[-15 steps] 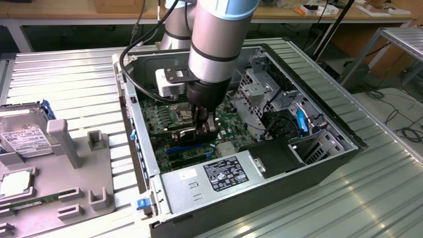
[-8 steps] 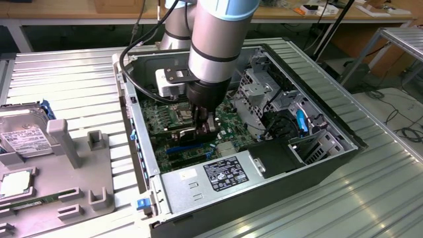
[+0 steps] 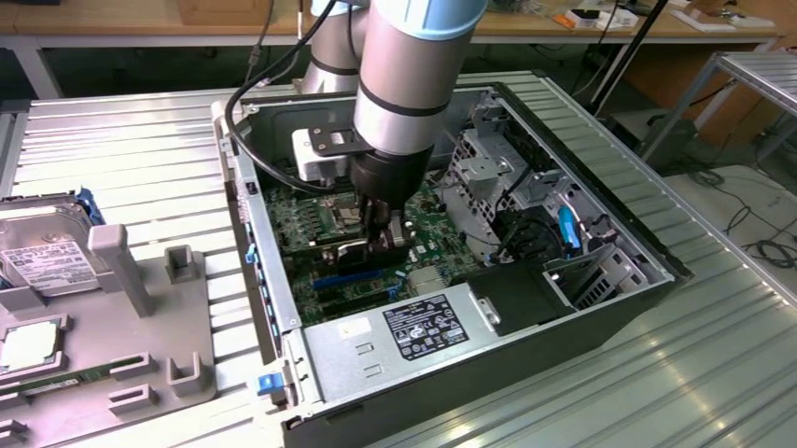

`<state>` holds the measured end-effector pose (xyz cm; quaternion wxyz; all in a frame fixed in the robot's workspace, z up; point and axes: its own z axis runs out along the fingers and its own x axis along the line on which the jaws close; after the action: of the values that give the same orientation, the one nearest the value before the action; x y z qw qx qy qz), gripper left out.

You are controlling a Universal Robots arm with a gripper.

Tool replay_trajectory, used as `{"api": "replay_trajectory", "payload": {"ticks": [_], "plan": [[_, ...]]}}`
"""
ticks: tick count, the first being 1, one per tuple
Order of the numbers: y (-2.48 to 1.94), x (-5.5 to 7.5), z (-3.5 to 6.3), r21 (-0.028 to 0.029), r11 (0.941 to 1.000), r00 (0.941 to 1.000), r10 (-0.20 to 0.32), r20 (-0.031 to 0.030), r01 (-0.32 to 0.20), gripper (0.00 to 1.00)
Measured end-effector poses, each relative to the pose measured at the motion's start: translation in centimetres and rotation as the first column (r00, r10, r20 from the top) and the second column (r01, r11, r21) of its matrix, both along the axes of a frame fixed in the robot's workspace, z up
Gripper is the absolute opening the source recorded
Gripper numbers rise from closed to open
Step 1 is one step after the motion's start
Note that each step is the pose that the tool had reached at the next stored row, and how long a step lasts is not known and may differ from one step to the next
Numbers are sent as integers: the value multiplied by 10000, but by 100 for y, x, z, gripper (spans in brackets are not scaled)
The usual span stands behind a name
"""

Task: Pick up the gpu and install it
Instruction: 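Insert the gpu into the slot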

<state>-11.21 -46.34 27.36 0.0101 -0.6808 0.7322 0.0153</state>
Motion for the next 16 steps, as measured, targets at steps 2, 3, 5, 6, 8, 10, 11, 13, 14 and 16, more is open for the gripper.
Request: {"api": "replay_trajectory", "payload": {"ticks": [2,3,5,6,8,10,11,13,14,16], "plan": [[16,0,-6,0,10000,10000,-4,-1,4,27],[23,2,-8,2,10000,10000,-3,-1,3,27],[31,1,-11,5,10000,10000,-3,-1,3,27],[32,1,-12,6,10000,10000,-3,-2,3,27],[33,1,-22,59,10000,10000,-5,2,5,27],[32,1,-38,76,10000,10000,-4,2,4,27],[32,1,-42,77,10000,10000,-4,1,4,27],[32,1,-46,74,10000,10000,-3,0,3,27],[32,1,-47,77,10000,10000,-4,2,4,27],[32,2,-48,78,10000,10000,-4,2,4,27]]}}
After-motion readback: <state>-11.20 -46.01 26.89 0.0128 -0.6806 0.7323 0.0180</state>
